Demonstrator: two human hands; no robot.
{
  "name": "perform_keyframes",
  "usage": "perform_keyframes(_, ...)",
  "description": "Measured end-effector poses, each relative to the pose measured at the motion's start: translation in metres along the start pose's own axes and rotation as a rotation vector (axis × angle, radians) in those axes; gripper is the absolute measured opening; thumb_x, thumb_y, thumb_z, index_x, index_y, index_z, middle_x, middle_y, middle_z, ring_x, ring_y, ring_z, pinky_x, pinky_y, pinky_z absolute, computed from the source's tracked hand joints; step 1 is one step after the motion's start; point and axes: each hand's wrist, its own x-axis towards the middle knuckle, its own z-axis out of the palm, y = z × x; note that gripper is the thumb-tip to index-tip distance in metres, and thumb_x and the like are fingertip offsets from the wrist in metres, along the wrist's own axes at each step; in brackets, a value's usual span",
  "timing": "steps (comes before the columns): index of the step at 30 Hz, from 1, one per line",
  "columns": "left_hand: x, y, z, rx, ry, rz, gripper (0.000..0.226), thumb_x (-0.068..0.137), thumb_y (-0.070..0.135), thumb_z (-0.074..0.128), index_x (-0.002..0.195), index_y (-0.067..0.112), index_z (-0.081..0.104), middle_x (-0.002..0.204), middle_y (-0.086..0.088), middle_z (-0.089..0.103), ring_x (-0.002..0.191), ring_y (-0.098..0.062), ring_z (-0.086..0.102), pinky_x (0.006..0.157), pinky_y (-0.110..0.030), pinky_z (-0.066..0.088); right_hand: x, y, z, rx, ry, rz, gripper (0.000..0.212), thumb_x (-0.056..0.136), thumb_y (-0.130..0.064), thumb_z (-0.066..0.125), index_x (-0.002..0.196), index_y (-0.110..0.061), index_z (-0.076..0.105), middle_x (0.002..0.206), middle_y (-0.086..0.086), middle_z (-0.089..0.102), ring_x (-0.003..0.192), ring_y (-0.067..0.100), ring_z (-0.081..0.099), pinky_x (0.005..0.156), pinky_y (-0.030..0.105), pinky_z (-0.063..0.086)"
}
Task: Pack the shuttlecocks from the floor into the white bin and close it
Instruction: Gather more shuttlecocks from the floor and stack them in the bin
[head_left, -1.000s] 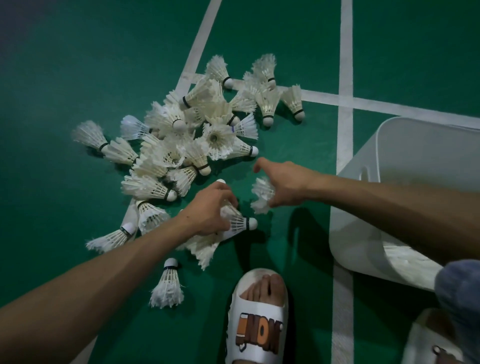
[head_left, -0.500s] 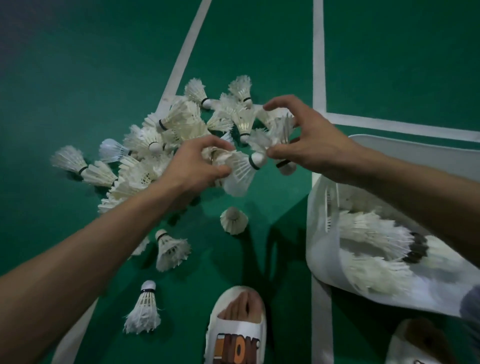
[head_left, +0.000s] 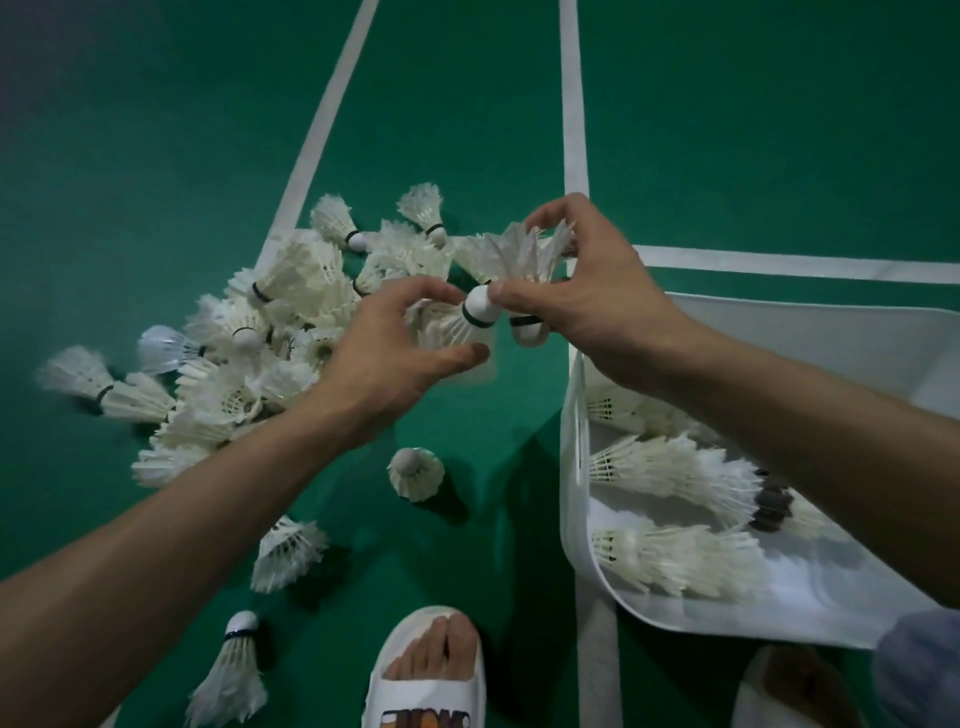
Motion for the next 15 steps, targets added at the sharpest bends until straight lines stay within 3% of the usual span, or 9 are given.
perform_keyframes(2,0.006,0.005,-0.001,0.128,0.042,0.107,0.041,0.069,0.026,0.082,0.105,0.027,0.062,0.129,0.006,0.053,0.118,-0.012,0.049,0.105,-0.035,0.036,0.002,0.000,-0.010,-0.029,0.011,-0.026,0.046,0.077,-0.016,0.079,0.111,-0.019,0.049,0.107,-0.004,0.050,0.081,0.016,0.062,0.059,0.027,0.058)
perform_keyframes(6,0.013,0.026,0.001,0.333,-0.008,0.297,0.047,0.070,0.026,0.080,0.112,0.026,0.059,0.134,0.006,0.047,0.116,-0.004,0.042,0.096,-0.015,0.026,0.001,0.005,-0.048,-0.065,0.081,-0.032,0.047,0.072,-0.021,0.081,0.110,-0.024,0.054,0.116,0.002,0.059,0.092,0.014,0.066,0.081,0.029,0.056)
perform_keyframes(8,0.012,0.041,0.008,0.372,-0.054,0.377,0.051,0.070,0.027,0.078,0.116,0.029,0.056,0.133,0.008,0.046,0.113,-0.003,0.040,0.089,-0.005,0.024,-0.005,0.009,-0.073,-0.101,0.120,-0.020,0.051,0.069,-0.020,0.081,0.115,-0.022,0.057,0.119,0.002,0.059,0.091,0.009,0.065,0.078,0.020,0.054)
perform_keyframes(10,0.008,0.057,0.019,0.398,-0.114,0.456,0.060,0.070,0.027,0.078,0.124,0.031,0.050,0.133,0.008,0.045,0.113,-0.002,0.040,0.093,-0.008,0.026,-0.012,0.016,-0.097,-0.143,0.152,-0.003,0.057,0.067,-0.018,0.082,0.119,-0.021,0.058,0.122,0.001,0.056,0.083,0.006,0.067,0.071,0.014,0.053)
perform_keyframes(12,0.004,0.074,0.031,0.424,-0.219,0.519,0.070,0.071,0.028,0.079,0.130,0.034,0.044,0.138,0.008,0.043,0.118,-0.003,0.038,0.102,-0.021,0.028,-0.021,0.026,-0.119,-0.219,0.175,-0.003,0.064,0.066,-0.017,0.084,0.123,-0.025,0.056,0.122,0.003,0.053,0.076,0.007,0.068,0.068,0.012,0.053)
perform_keyframes(15,-0.001,0.097,0.055,0.491,-0.463,0.606,0.073,0.071,0.034,0.077,0.133,0.041,0.038,0.142,0.014,0.038,0.122,0.000,0.036,0.104,-0.024,0.026,-0.037,0.042,-0.145,-0.474,0.154,-0.040,0.078,0.071,-0.022,0.083,0.131,-0.048,0.040,0.128,0.001,0.049,0.089,0.011,0.064,0.078,0.023,0.049)
